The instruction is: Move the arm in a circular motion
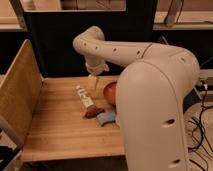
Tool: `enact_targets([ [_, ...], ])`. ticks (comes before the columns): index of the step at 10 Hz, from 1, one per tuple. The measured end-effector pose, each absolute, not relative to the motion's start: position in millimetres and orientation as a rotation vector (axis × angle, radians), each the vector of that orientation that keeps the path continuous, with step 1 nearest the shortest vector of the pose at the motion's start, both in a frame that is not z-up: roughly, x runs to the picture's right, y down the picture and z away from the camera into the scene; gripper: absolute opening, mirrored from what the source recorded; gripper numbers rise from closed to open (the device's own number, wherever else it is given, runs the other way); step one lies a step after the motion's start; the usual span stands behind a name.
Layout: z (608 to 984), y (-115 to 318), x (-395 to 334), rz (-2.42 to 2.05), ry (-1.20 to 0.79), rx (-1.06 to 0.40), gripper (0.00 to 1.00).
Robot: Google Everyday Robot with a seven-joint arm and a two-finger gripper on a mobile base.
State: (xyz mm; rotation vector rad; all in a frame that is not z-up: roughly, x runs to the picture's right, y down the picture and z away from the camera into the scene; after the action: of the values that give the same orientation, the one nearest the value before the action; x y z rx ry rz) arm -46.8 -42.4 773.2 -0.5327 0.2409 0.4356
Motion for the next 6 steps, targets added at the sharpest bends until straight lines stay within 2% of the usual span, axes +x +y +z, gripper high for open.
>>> enact_targets([
  [3,726.0,-1.5,-80.6,0.356,0.128,-0.572,0.8],
  [6,696.6,37.2,-26.9,0.4,0.173,-0.551,0.8],
])
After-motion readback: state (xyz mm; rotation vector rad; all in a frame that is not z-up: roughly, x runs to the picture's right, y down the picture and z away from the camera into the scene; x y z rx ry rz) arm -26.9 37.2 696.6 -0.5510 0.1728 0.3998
